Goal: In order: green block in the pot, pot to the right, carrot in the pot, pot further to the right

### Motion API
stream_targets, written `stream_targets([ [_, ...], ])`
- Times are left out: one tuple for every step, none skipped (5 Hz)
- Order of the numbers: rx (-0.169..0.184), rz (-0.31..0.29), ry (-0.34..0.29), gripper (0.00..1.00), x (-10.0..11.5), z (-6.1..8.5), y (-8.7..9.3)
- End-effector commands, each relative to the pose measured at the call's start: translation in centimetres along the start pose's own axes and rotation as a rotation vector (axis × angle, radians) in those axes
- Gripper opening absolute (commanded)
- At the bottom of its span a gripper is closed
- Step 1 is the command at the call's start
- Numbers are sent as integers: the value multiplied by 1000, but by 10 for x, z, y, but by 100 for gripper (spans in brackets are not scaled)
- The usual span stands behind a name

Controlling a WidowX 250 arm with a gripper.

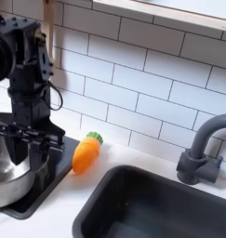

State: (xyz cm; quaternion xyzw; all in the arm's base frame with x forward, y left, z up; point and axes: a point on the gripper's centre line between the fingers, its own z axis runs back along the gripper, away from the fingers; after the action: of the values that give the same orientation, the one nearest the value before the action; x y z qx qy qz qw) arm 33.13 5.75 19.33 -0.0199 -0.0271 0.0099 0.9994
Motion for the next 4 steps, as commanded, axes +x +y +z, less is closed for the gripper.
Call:
stream_targets([
  [-17,-29,-37,100,12,7,-9],
  [-21,-53,-44,100,19,5,-20],
  [-23,-69,-53,100,27,5,-30],
  [-21,-68,-57,100,34,2,-33],
])
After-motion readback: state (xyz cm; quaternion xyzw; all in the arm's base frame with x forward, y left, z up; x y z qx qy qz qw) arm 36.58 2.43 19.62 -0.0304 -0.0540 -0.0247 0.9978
